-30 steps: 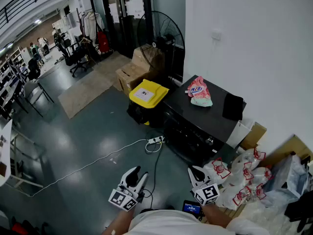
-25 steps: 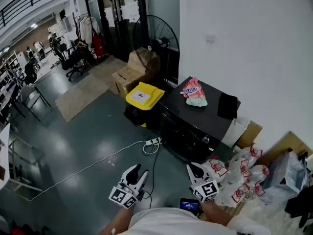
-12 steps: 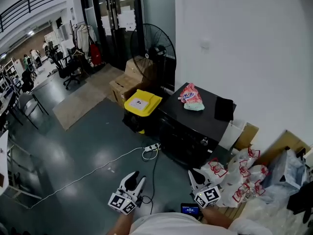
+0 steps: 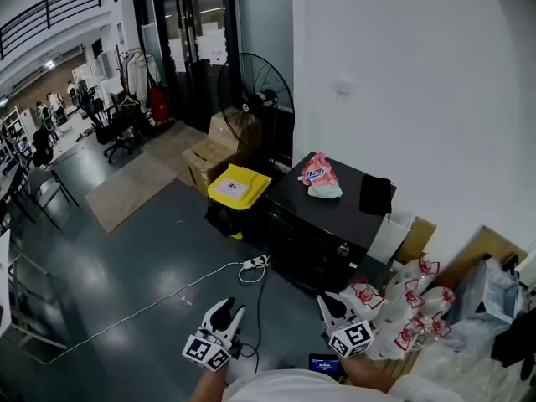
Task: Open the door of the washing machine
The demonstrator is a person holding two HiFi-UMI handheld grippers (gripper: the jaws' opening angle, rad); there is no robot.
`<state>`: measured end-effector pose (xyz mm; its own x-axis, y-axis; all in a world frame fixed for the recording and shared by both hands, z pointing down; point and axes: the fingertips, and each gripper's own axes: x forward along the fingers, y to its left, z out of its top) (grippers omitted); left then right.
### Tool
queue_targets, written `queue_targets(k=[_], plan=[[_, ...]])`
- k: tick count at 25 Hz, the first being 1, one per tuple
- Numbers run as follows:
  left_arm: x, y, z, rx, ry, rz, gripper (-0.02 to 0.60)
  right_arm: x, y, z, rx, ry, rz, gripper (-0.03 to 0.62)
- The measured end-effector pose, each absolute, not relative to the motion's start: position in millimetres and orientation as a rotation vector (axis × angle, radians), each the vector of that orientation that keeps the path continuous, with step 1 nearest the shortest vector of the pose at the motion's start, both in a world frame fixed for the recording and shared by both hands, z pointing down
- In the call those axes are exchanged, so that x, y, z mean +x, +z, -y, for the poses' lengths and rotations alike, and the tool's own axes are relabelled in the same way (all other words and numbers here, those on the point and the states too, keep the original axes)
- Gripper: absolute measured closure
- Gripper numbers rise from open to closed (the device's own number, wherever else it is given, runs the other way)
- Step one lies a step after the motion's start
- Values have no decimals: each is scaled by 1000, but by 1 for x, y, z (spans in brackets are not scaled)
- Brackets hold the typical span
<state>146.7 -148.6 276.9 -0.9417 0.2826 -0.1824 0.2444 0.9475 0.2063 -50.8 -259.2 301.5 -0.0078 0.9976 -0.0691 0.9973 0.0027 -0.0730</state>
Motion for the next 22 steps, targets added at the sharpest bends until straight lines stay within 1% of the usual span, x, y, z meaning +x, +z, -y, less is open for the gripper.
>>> queue_targets(k=[15, 22], plan=[[135, 280, 148, 402, 269, -2900, 439, -67, 303, 270, -2178, 183, 2244, 562], [131, 278, 144, 448, 213, -2923, 439, -70, 305, 266, -2201, 163, 2228, 562]])
